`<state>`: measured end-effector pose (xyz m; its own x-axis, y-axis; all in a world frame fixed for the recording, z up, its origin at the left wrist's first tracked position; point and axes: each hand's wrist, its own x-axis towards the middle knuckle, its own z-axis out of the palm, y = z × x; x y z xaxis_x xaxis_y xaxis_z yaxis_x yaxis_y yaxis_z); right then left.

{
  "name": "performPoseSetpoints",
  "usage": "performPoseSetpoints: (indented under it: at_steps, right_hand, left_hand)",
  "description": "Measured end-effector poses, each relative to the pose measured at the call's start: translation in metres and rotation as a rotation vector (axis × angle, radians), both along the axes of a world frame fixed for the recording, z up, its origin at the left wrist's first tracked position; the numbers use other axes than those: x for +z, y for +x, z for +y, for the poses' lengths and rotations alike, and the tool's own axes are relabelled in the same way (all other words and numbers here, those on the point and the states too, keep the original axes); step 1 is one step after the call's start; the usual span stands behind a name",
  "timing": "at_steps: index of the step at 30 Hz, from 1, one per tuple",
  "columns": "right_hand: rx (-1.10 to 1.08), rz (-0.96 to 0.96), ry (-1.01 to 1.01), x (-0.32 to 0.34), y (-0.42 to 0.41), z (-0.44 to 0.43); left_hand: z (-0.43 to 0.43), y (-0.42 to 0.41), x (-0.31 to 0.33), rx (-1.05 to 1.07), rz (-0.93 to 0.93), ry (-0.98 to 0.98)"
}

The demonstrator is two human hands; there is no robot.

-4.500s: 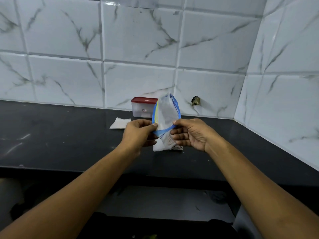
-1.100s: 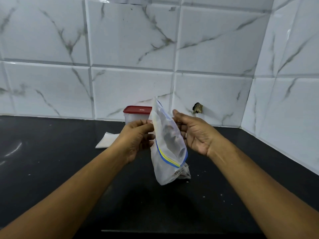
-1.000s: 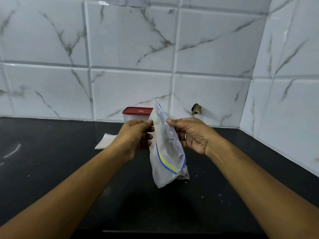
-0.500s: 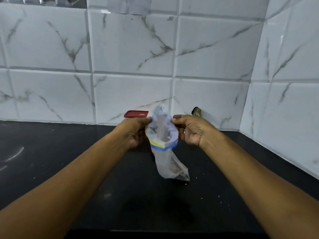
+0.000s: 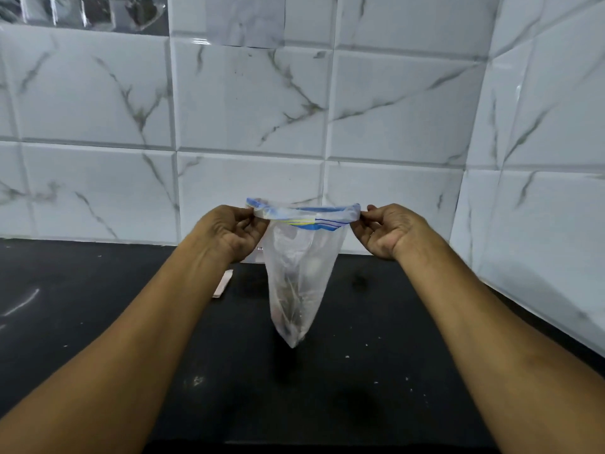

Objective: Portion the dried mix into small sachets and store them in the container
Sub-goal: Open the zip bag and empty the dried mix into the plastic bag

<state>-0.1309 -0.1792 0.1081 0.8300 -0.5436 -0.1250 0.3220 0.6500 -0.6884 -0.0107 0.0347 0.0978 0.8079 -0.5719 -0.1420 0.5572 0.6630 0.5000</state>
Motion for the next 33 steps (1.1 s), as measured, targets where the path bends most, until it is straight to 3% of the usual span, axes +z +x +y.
performPoseSetpoints:
  at_steps: [8, 13, 19, 25, 29, 33]
  right_hand:
    - [-0.015, 0.014, 0.176, 0.005, -0.004, -0.012]
    - [0.006, 0.06, 0.036, 0.005, 0.001, -0.012]
    - [0.011, 0.215, -0.43, -0.004, -0.002, -0.014]
    - [-0.147, 0.383, -1.024, 0.002, -0.015, -0.019]
    - [-0.431, 0.297, -1.378, 0.005, -0.028, -0.005]
    - [-0.419, 0.117, -1.624, 0.013, -0.049, 0.025]
  left_hand:
    - [0.015, 0.004, 0.007, -0.029, 0.137, -0.071]
    - [0.014, 0.012, -0.003, -0.087, -0.04, 0.233]
    - [0.025, 0.01, -0.012, -0.081, -0.52, 0.773]
    - [0.021, -0.007, 0.005, 0.123, -1.075, 1.23]
    - [0.004, -0.011, 0.017, 0.071, -1.368, 1.308]
    - [-0.014, -0.014, 0.018, 0.063, -1.388, 1.274]
